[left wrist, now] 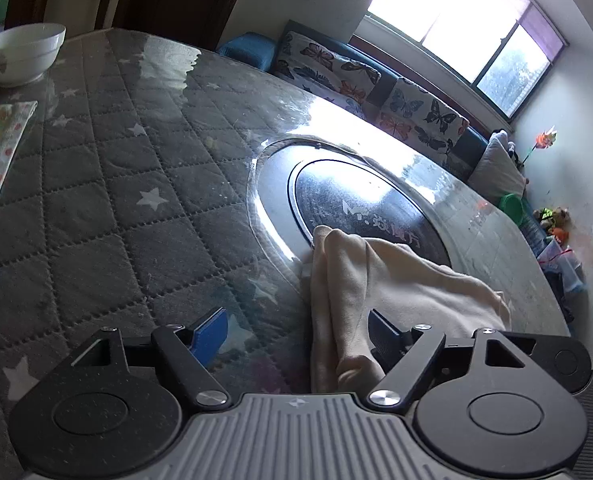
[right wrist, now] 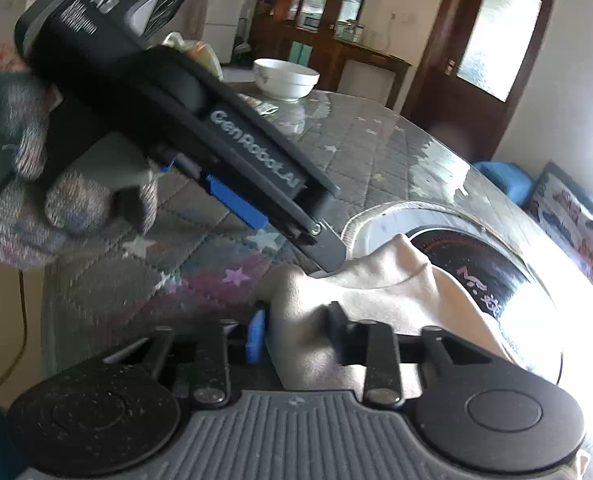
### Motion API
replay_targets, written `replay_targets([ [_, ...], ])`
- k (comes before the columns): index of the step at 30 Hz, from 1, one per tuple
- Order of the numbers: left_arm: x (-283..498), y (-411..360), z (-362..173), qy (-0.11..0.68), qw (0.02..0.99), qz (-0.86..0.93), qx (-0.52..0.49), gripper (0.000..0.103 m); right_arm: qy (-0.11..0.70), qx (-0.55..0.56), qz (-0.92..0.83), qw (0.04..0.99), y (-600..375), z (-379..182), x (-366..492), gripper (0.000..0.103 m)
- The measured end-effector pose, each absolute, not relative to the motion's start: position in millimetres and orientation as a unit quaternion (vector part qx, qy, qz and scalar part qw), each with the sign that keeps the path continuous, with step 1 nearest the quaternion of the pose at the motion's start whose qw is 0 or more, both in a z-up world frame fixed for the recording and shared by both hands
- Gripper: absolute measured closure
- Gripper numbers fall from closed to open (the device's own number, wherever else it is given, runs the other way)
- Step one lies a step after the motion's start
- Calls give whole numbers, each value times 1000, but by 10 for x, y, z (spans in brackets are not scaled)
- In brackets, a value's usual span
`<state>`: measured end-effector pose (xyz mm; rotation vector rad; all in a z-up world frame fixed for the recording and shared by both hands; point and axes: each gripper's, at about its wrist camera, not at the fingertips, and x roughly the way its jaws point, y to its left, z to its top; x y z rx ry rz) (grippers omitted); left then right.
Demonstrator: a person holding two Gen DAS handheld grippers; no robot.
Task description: Fold clothes
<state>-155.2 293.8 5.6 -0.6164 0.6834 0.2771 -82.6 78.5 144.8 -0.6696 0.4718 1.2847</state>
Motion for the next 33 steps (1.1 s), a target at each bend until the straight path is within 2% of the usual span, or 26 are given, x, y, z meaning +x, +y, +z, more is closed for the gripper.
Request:
replay_targets([
  [2,-1531,2939,52,328,885,131,-303,22,229,-279,584,727,761,1481,-752,87],
  [5,-1498,2916,42,331,884,128,-305,21,247,-250,586,730,727,1515,-669,90],
  [15,-1443,2944,38,315,866,106,-374,18,316,-112,590,735,526,1625,-351,92],
  [26,-1129,2898,-43,320,835,75,-440,20,321,-44,591,739,319,1703,-211,92],
  [30,-1006,2837,-35,333,836,81,-430,34,322,-32,594,736,242,1709,-204,92],
  [32,-962,2817,-49,339,833,84,-429,51,324,-28,596,734,224,1706,-198,92],
  [33,-944,2805,-57,341,833,87,-427,54,326,-27,597,733,221,1702,-191,92],
])
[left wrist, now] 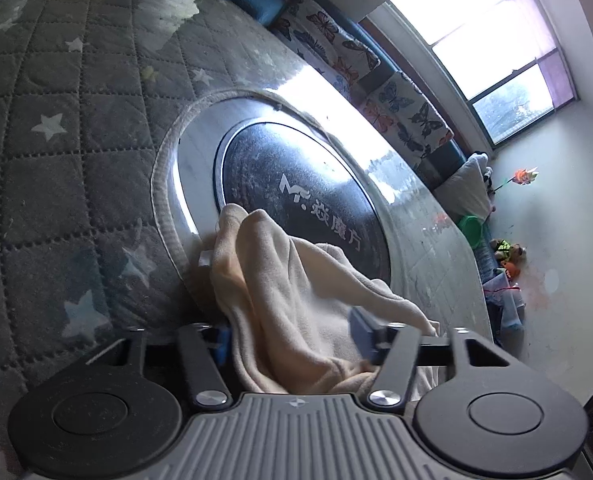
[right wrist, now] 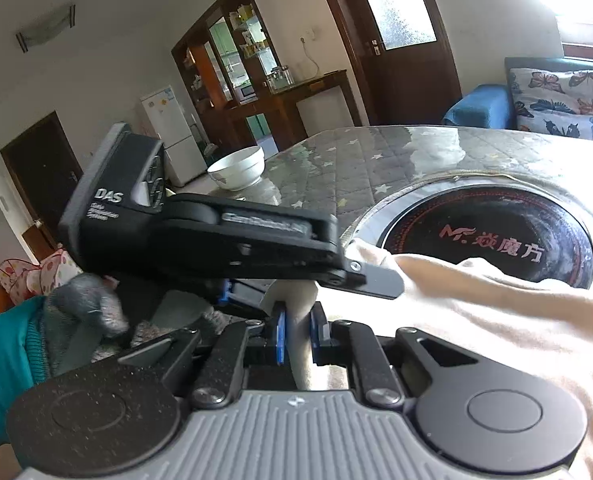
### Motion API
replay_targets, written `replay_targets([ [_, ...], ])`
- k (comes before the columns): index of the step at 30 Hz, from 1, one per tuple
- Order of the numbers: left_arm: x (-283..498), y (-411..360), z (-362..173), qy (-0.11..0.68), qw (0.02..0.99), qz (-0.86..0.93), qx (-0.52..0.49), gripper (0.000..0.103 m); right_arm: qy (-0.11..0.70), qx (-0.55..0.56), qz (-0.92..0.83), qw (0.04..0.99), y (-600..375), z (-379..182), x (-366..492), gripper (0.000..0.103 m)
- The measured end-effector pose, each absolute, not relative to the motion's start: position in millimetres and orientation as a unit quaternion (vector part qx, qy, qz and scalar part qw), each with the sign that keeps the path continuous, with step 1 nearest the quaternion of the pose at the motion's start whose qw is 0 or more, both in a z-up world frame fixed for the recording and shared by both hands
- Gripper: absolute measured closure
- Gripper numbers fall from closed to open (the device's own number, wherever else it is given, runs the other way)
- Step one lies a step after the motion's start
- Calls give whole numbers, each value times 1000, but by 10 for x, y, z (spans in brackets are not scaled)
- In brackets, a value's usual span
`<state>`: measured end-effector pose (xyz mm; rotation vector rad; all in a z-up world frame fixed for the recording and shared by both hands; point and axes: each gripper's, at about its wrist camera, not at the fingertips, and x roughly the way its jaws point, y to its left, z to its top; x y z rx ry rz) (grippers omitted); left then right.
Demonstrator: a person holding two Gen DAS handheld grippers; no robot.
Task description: Fold clothes
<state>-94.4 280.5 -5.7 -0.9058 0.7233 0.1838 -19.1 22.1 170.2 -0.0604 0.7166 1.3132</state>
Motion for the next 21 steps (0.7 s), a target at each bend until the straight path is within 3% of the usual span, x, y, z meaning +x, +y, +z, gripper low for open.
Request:
replay_targets([
  [2,-923,2773,-56,346,836,93,-417,62,328,-28,598,731,218,1694,-184,92],
  [8,-903,2711,-42,354,844,106,-388,75,331,-36,600,727,249,1668,-195,92],
  [12,-897,2657,-35,357,853,113,-364,79,330,-41,597,730,252,1648,-201,91],
  [21,-907,2604,-17,358,861,120,-341,81,315,-64,567,758,-38,1717,-164,76],
])
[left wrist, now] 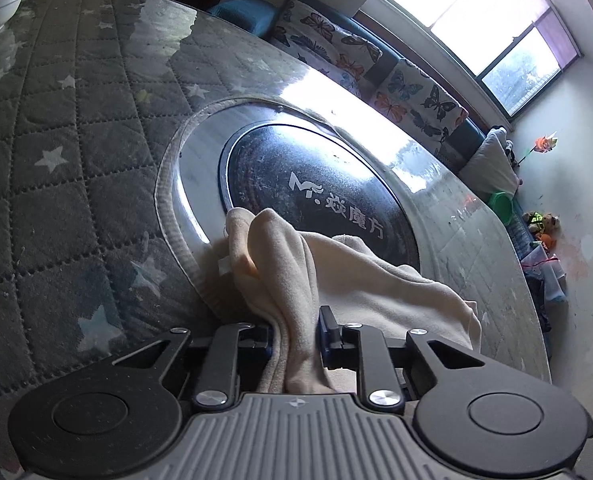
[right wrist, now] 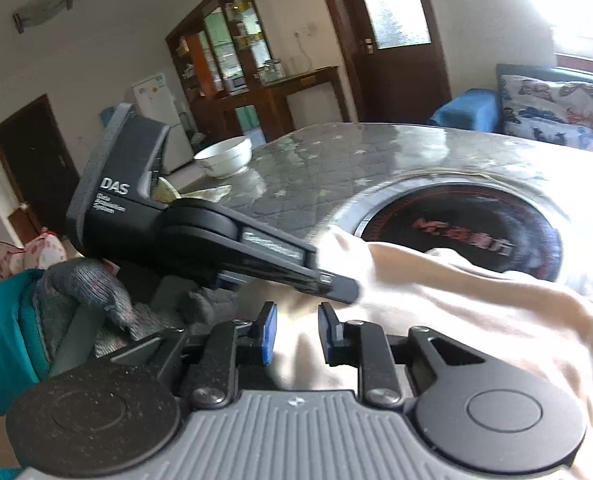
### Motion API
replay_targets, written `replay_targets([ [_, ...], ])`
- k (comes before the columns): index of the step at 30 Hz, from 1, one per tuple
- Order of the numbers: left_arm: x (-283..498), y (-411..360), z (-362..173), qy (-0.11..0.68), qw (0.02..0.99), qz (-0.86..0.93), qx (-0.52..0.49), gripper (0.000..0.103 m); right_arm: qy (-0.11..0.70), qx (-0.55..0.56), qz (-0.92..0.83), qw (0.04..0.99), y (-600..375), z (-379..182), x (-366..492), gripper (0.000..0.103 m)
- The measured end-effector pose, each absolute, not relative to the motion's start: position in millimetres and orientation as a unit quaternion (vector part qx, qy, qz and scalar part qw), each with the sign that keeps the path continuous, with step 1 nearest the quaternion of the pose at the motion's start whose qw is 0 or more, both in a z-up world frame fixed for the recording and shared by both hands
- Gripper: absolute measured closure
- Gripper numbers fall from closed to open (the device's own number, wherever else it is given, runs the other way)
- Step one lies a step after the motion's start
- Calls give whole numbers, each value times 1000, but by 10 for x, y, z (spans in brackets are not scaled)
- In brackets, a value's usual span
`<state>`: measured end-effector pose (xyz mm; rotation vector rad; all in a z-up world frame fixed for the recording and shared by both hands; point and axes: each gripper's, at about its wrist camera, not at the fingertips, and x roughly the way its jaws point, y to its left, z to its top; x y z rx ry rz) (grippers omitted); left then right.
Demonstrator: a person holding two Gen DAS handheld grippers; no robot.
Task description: Fold clothes
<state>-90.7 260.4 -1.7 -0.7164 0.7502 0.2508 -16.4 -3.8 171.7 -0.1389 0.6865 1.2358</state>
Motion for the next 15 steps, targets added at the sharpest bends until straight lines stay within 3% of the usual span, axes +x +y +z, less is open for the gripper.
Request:
replay_targets([
  [2,-904,2583,-14,358,863,122,-335,81,314,-62,548,773,-177,1729,-93,67],
  [4,-900,2564,-9,359,865,123,-328,81,315,-59,522,790,-331,1722,1,65],
  [7,-901,2545,-5,360,868,125,-319,81,319,-49,471,821,-578,1682,167,51],
  [15,-892,2512,-4,361,871,130,-307,80,348,4,375,859,-1061,1475,661,49],
])
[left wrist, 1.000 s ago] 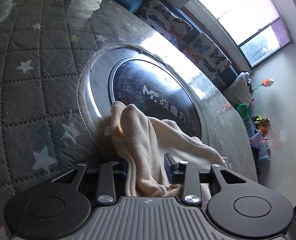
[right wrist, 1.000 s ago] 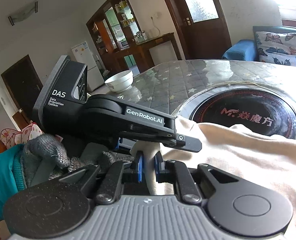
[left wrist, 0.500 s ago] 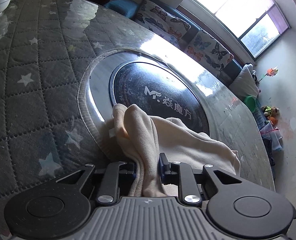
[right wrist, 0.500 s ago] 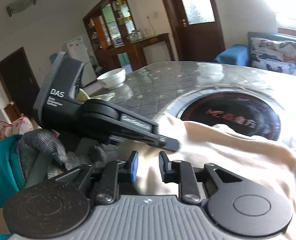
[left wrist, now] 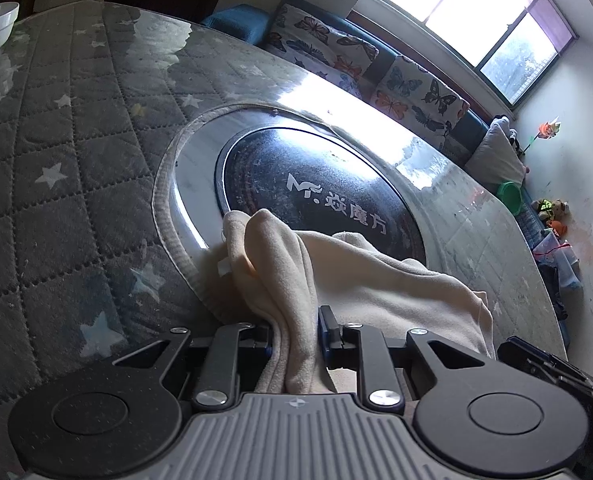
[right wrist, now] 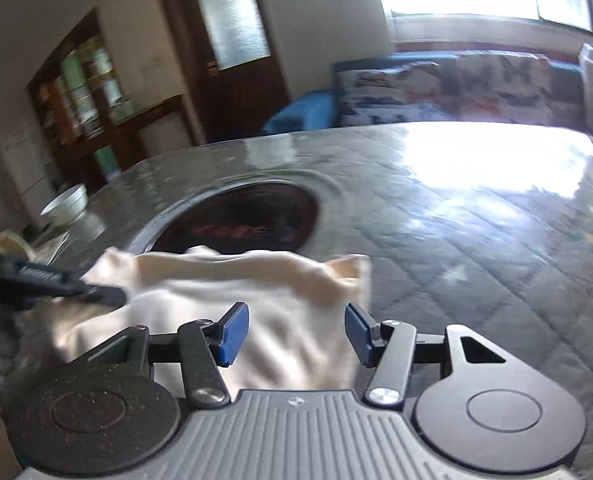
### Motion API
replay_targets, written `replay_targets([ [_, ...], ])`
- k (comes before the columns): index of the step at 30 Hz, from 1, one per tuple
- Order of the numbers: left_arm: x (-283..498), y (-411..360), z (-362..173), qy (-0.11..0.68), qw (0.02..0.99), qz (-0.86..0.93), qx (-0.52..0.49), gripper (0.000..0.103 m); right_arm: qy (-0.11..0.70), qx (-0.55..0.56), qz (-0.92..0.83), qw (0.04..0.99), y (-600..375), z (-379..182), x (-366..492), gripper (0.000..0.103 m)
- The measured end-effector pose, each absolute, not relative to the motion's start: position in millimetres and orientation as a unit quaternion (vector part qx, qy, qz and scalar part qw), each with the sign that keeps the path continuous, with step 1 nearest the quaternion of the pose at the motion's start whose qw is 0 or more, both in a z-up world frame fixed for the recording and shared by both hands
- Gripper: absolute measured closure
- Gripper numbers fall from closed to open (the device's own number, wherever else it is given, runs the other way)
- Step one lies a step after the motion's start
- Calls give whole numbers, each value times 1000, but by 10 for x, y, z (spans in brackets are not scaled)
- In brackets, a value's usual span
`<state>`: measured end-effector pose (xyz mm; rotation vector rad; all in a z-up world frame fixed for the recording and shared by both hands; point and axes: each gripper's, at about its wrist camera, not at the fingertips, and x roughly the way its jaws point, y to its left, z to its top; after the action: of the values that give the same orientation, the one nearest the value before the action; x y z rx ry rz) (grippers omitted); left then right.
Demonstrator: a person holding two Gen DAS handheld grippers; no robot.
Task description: Fold clothes
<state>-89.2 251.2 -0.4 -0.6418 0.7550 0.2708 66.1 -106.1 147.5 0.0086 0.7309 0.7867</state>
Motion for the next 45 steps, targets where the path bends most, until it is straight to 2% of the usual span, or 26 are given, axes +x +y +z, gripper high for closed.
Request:
replay_targets([
  [7,-874,2510,0,363,870,134,-306,80,367,33,367,854,-1056,1257,1013,49],
  [9,-864,2506,1,364,870,136,-303,80,367,40,371,852,-1033,1240,1071,54],
  [11,-850,2491,6,365,871,138,-297,81,370,44,378,847,-1013,1222,1092,76],
  [13,-836,2471,16,368,872,141,-290,81,372,49,384,844,-997,1213,1088,89],
  [14,-830,2459,24,368,873,142,-287,83,370,54,385,844,-1012,1227,1073,90],
  [18,-815,2400,109,363,879,142,-274,87,354,70,388,848,-1092,1335,1005,93],
  [31,-306,1771,462,353,908,70,-216,88,277,81,345,893,-1733,1851,884,95],
  [32,-241,1708,481,353,909,63,-212,88,271,83,338,898,-1813,1893,889,101],
  [36,6,1497,513,354,914,49,-192,88,285,92,303,905,-2115,1955,1005,100],
  [42,85,1507,409,366,910,60,-184,88,327,94,288,895,-2319,1631,1105,90],
  [44,80,1558,374,371,907,67,-189,88,336,96,293,890,-2311,1531,1126,68],
  [45,73,1576,358,372,906,69,-190,88,340,96,294,888,-2298,1492,1136,66],
])
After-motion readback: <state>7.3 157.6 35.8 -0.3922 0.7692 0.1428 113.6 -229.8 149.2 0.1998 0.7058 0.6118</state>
